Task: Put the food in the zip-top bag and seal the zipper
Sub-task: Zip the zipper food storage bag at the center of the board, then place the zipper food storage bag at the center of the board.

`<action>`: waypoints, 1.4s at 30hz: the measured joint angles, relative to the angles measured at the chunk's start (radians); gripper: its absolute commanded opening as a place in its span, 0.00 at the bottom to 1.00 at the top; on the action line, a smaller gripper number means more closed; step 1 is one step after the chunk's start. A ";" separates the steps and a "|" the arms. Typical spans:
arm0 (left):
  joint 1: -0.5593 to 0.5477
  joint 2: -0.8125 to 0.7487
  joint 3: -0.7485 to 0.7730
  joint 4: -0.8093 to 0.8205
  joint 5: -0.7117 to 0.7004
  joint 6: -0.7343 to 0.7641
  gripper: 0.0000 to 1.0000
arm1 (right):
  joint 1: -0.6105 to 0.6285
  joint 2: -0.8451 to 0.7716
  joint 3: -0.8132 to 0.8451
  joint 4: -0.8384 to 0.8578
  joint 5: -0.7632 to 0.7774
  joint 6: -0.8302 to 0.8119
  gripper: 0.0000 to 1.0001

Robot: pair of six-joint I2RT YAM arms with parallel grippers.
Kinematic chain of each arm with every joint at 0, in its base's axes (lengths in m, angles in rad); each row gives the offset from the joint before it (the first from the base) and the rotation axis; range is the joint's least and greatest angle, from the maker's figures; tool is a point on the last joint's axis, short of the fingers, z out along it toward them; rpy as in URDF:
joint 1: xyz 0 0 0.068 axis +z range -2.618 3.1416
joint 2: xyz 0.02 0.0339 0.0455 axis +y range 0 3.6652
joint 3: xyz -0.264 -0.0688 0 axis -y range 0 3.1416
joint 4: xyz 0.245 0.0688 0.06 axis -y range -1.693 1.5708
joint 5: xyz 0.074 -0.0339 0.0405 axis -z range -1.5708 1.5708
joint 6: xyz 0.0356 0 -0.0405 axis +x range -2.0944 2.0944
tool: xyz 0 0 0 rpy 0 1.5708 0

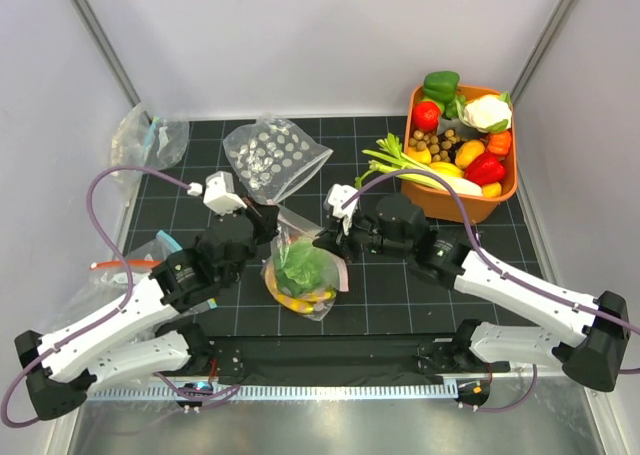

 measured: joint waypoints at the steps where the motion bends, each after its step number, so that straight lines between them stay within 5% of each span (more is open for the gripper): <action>1: 0.000 -0.002 0.007 -0.014 -0.021 0.000 0.00 | 0.006 0.000 0.003 -0.006 0.009 -0.001 0.01; 23: 0.016 -0.164 0.041 -0.219 -0.349 -0.037 0.00 | 0.058 -0.067 0.155 -0.325 0.127 0.018 0.02; 25: 0.016 -0.158 0.039 -0.211 -0.343 -0.035 0.00 | 0.063 -0.075 0.157 -0.333 0.137 0.018 0.09; 28: 0.016 -0.153 0.026 -0.191 -0.332 -0.017 0.00 | 0.064 -0.080 0.157 -0.340 0.145 0.020 0.36; 30: 0.027 -0.156 0.012 -0.173 -0.338 0.012 0.01 | 0.063 -0.092 0.149 -0.350 0.139 0.022 0.58; 32: 0.034 -0.161 -0.002 -0.150 -0.331 0.037 0.00 | 0.063 -0.122 0.116 -0.330 0.119 0.022 0.96; 38: 0.039 -0.164 -0.019 -0.072 -0.256 0.101 0.00 | 0.062 -0.181 0.016 -0.216 0.083 0.021 1.00; 42: 0.039 -0.142 -0.021 -0.035 -0.196 0.126 0.01 | 0.063 -0.193 -0.041 -0.089 0.229 0.135 1.00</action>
